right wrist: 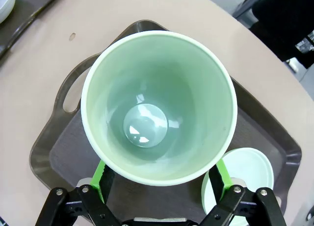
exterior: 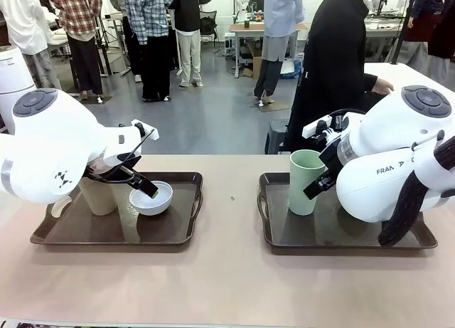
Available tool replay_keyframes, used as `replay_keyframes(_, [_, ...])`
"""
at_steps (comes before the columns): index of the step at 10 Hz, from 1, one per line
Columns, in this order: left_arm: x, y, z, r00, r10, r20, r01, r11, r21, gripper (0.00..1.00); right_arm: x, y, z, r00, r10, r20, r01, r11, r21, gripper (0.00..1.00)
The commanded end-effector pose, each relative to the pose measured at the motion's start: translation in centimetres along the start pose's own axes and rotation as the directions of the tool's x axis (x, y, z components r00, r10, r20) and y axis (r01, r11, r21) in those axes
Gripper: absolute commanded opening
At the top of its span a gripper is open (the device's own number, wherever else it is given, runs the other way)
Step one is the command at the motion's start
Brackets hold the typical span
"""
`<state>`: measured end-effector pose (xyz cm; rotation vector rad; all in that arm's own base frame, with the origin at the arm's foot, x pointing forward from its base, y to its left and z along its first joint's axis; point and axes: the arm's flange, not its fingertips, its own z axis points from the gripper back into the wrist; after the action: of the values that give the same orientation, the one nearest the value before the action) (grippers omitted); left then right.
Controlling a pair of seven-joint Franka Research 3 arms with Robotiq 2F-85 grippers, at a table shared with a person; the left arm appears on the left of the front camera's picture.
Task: Set up a tray with a mat and arrange the tableware.
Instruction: Pick up the Picnic Bowl and Reusable plastic cup from the Handle tray in front of the human's position and hold them in the air.
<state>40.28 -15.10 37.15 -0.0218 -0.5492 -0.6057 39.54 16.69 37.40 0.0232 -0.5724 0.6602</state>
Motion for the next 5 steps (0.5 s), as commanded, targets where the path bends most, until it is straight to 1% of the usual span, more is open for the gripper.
replay_keyframes(1, [-0.01, 0.03, 0.0, 1.0, 0.001, 0.0, -0.001, 1.0, 0.0, 1.0, 0.0, 0.01, 0.0, 1.0, 0.0, 0.0, 0.0, 1.0, 0.0, 1.0])
replay_keyframes(5, [-0.01, 0.03, 0.0, 1.0, 0.001, 0.0, -0.001, 1.0, 0.0, 1.0, 0.0, 0.01, 0.0, 1.0, 0.0, 0.0, 0.0, 1.0, 0.0, 1.0])
